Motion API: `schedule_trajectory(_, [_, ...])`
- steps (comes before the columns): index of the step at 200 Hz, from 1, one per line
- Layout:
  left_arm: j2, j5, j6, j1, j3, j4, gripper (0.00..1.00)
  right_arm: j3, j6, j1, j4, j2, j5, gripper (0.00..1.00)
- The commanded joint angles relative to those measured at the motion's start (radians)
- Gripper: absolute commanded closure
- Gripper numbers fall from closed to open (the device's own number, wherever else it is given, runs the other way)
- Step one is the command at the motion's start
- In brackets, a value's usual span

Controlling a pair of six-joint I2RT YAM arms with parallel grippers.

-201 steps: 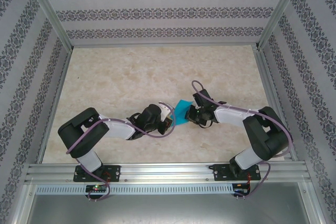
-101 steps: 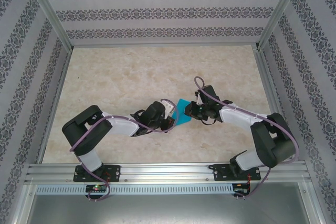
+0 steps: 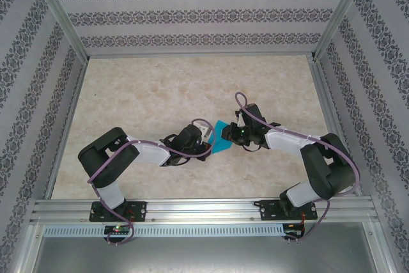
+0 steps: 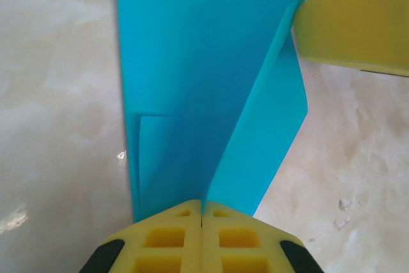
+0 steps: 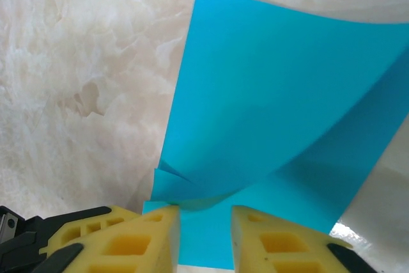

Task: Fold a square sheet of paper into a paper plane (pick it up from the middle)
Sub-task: Fourth fold the wing at the center of the table.

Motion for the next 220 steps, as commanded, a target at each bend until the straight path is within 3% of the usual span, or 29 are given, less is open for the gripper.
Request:
schedule_trajectory(1, [0.012,0.035,-0.086,0.007,0.002,0.035,1.00,-0.011,0.014,0.009,0.043,0.012,-0.007,0.68])
schedule_trajectory(105, [0.005,0.082,-0.156,0.038,-0.016,0.060,1.00,0.015,0.038,0.032,0.093,0.100,-0.038,0.67])
schedule_trajectory(220, [-0.040,0.083,-0.089,0.058,-0.037,0.036,0.83,0.059,0.038,0.038,-0.036,0.179,0.046,0.54])
